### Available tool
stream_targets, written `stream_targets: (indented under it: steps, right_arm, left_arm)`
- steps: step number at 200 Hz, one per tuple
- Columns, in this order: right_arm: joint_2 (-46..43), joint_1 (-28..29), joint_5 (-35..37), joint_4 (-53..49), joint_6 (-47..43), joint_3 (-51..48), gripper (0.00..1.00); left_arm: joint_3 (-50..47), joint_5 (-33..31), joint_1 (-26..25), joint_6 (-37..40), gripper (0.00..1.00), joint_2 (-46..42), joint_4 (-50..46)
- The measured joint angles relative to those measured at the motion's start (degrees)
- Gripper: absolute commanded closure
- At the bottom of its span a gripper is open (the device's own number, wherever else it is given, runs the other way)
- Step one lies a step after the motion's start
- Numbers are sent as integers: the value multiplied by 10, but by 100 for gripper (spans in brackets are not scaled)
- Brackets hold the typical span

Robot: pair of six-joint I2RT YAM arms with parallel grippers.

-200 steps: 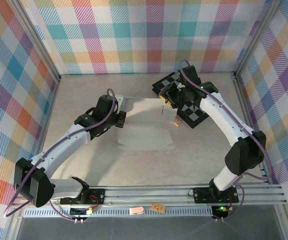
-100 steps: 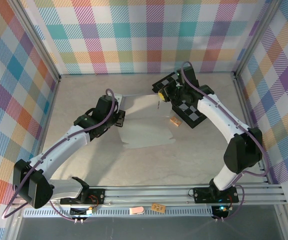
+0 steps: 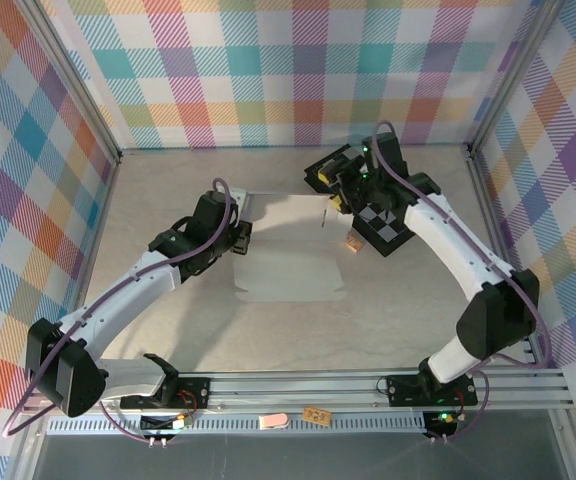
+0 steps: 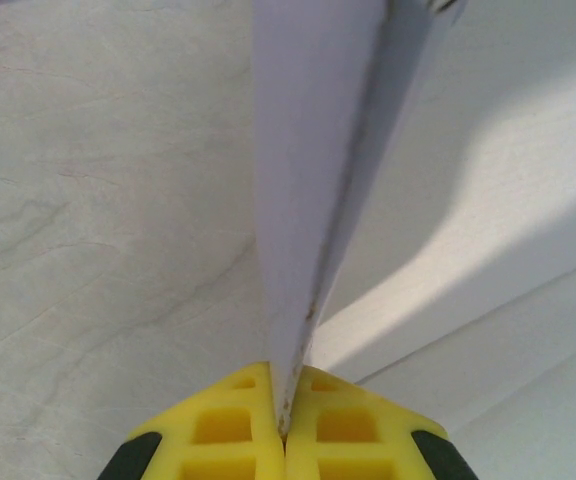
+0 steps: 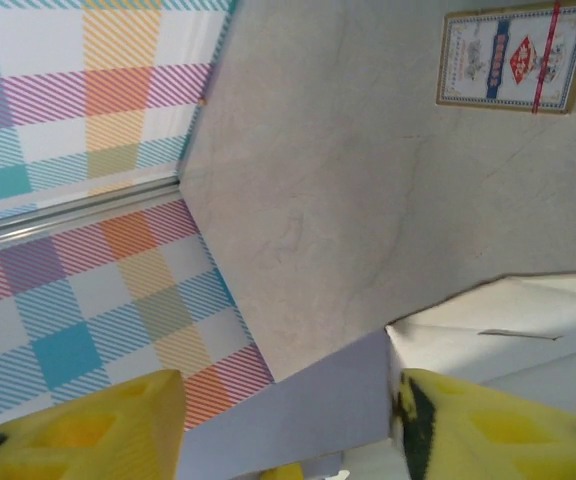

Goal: Fold the paper box

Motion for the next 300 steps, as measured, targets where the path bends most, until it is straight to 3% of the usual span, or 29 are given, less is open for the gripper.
stream_targets:
  steps: [53, 99, 131, 156, 194, 210, 220, 239, 254, 271, 300]
  right_arm:
    - [-46, -52, -9, -24, -8, -15, 40]
    - [-40, -43, -24, -36, 0, -36, 42]
    - [-9, -23, -35, -22, 17, -36, 49]
    - [16, -13, -42, -10, 31, -36, 58]
    - [23, -8, -49, 3, 54, -36, 90]
    - [23, -6, -49, 11, 65, -36, 96]
    - [23, -7, -47, 14, 70, -36, 93]
    - [22, -6, -44, 15, 69, -36, 58]
    - [17, -6, -35, 9, 52, -36, 45]
    - [-7, -6, -11, 1, 20, -43, 41]
    - [-121, -7, 23, -21, -67, -110, 50]
  left_arm:
    - [0, 5, -3, 0, 100, 0, 0]
    - [0, 5, -3, 0, 100, 1, 0]
    - [0, 5, -3, 0, 100, 2, 0]
    - [2, 5, -3, 0, 100, 7, 0]
    - [4, 5, -3, 0, 100, 9, 2]
    - [4, 6, -3, 0, 100, 9, 4]
    - [5, 6, -3, 0, 100, 11, 6]
    - [5, 5, -3, 0, 100, 14, 10]
    - [7, 5, -3, 0, 100, 14, 10]
    - [12, 5, -3, 0, 100, 14, 10]
    - [26, 6, -3, 2, 100, 15, 9]
